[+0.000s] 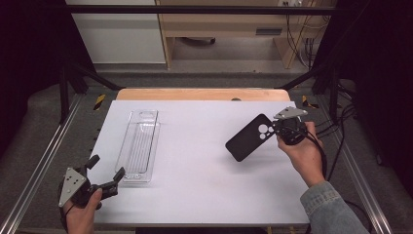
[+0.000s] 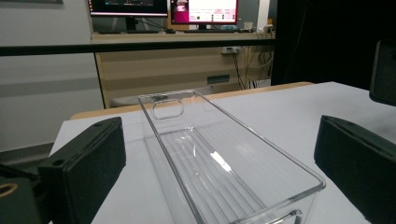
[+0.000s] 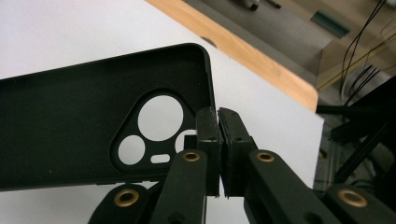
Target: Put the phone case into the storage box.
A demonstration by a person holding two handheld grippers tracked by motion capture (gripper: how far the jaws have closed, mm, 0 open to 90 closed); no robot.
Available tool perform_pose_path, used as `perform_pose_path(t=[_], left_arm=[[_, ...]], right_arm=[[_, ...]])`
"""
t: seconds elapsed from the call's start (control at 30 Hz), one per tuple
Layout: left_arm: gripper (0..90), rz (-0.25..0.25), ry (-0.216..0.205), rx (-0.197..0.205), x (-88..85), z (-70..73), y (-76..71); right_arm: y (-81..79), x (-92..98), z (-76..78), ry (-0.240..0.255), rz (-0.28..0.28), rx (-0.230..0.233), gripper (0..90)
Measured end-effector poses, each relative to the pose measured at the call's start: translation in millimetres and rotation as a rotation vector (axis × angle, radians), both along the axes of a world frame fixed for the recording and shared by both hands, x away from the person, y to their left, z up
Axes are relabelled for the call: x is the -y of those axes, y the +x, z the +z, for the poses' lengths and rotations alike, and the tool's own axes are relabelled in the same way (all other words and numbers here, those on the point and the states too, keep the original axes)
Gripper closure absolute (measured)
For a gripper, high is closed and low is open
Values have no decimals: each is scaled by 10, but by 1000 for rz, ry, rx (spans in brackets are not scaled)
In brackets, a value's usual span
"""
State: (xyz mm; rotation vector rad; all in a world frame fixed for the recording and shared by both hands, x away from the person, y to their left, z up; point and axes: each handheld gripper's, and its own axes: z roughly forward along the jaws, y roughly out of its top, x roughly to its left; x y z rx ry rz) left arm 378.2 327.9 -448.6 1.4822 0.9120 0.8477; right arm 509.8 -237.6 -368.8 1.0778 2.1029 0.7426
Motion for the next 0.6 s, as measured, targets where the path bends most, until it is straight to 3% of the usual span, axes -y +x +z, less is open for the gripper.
perform_pose_path(t=[0.23,0.33,0.4,0.6], left_arm=[[19,1,26,-27,77,136,-28],[20,9,62,-48,161,247,5],[19,17,100,-75,247,329,43],[22,-45,128,-86,515,616,190]], right_arm=[[-68,-159,197,-56,60,78,883],[-109,-244,301,-81,104,134,883],[-117,-266,320,-79,124,147,883],[-146,-423,347,-100,187,190,883]])
